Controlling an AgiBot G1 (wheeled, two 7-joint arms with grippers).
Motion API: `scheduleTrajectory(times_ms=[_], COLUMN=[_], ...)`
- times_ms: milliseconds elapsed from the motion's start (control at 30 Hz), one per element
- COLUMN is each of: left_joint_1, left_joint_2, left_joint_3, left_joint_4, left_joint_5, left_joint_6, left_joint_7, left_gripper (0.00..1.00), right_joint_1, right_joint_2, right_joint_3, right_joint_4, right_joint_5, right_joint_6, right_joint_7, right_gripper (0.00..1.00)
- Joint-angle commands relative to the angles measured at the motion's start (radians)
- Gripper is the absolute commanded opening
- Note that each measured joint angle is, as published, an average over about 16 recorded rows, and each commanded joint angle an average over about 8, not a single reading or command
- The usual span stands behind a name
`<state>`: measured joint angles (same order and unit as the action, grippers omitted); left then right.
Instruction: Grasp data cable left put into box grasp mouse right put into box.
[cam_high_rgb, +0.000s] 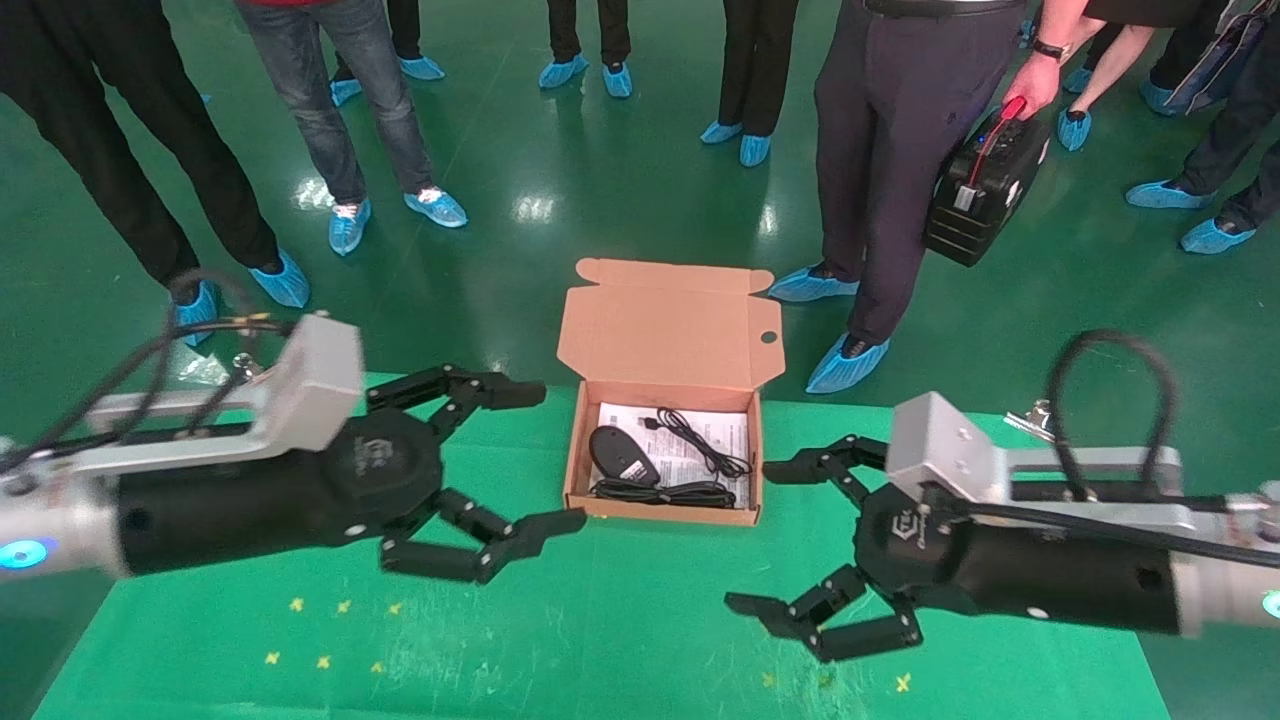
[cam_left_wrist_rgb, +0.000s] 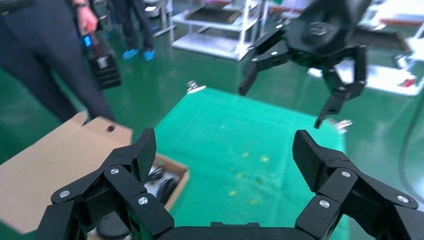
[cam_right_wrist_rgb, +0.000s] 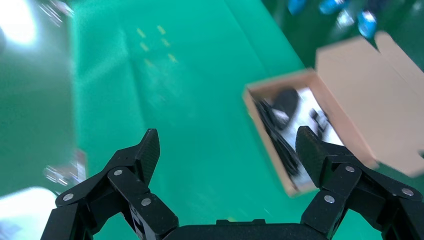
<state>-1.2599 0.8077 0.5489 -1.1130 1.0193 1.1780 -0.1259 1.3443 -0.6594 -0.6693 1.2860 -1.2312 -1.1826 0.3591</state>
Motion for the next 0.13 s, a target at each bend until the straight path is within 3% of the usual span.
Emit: scheduleTrajectory(times_ms=[33,133], left_joint_1=[0.028,0.041], left_joint_2=[-0.03,-0.044], left_joint_3=[-0.041,-0.06], left_joint_4=[-0.026,-0.038], left_joint_5=[-0.044,-0.064], left_joint_6=[0.049,0.071], left_joint_7=[-0.009,-0.014], left_gripper=[1.0,1.0], right_joint_1=[-0.038,-0.056], right_joint_2=[0.007,0.01], right_joint_3=[0.056,0.081], right_joint_4=[0.0,0.0], right_joint_5=[0.071,0.103], right_joint_6=[-0.045,-0.065], right_joint_7=[-0.024,-0.035], right_gripper=[1.0,1.0])
